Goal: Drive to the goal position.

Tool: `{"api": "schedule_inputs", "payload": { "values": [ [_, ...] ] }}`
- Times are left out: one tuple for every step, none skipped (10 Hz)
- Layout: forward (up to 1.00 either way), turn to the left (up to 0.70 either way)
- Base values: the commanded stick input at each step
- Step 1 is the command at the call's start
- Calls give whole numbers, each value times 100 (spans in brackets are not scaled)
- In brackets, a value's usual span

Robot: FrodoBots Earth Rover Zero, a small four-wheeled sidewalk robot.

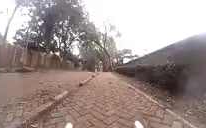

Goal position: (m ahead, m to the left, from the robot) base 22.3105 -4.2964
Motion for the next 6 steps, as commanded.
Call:
{"api": "schedule_inputs", "payload": {
  "values": [
    [70, 0],
    [70, 0],
    [70, 0],
    [70, 0],
    [70, 0],
    [70, 0]
  ]
}}
